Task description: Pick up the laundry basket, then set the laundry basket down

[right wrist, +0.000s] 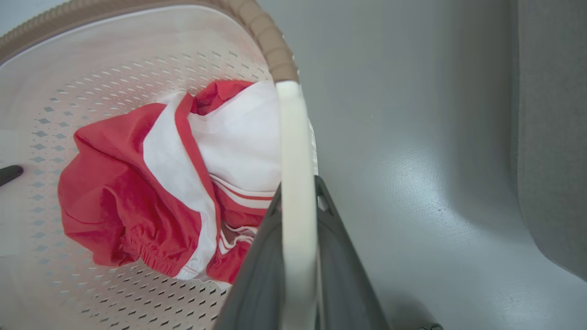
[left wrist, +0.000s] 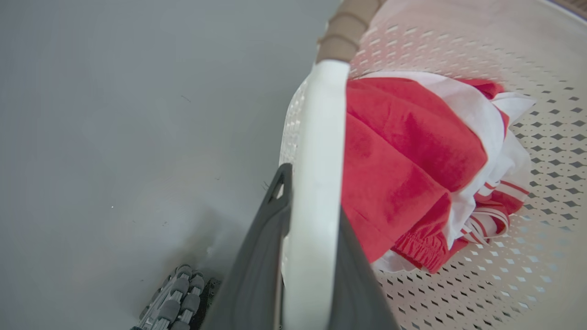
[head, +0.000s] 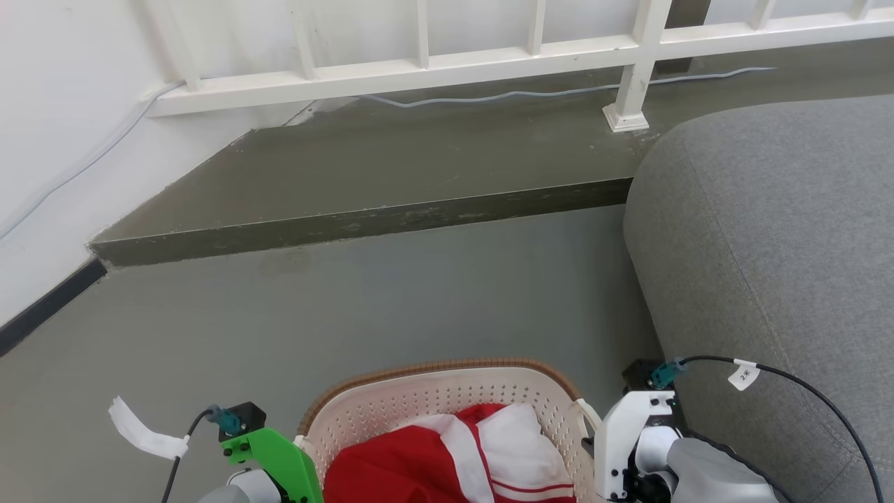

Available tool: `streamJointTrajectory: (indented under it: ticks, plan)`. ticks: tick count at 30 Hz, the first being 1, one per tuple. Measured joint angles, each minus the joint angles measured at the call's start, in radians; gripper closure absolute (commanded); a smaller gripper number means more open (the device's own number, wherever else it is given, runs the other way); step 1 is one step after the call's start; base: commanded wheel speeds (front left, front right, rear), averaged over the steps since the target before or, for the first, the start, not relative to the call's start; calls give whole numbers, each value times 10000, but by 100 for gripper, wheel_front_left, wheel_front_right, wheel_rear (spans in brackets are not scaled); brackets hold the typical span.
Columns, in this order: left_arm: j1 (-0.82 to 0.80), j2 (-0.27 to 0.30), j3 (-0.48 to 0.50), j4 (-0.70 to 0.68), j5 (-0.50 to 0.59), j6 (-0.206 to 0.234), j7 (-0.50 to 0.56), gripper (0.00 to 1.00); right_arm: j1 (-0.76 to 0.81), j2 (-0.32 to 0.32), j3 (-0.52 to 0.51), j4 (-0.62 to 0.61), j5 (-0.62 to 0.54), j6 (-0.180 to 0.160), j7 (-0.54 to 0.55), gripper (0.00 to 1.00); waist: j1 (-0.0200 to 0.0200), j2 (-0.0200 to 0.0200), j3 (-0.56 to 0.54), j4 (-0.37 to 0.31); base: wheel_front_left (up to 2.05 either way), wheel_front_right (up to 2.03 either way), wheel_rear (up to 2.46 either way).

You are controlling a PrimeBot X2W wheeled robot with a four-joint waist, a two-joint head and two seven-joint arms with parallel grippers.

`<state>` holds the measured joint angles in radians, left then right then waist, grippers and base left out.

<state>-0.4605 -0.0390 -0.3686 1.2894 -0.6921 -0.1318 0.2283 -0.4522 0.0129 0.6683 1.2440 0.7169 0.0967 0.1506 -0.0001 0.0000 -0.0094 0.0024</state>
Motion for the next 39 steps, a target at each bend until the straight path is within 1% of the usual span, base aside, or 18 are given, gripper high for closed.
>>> streamJointTrajectory:
  ticks: [7,10,39]
  plan:
    - [14,-2,-6,-2,-2,17,46,100,2,0,40,-2,46,-12,2,100,0,0,14,-31,0,0,0]
    - [14,-6,-6,-2,-29,88,71,100,2,0,61,-2,48,-15,2,100,0,0,19,-37,0,0,0]
    - [22,-8,-54,0,-249,92,84,100,1,0,190,-4,148,-102,2,100,0,0,76,-24,0,0,0]
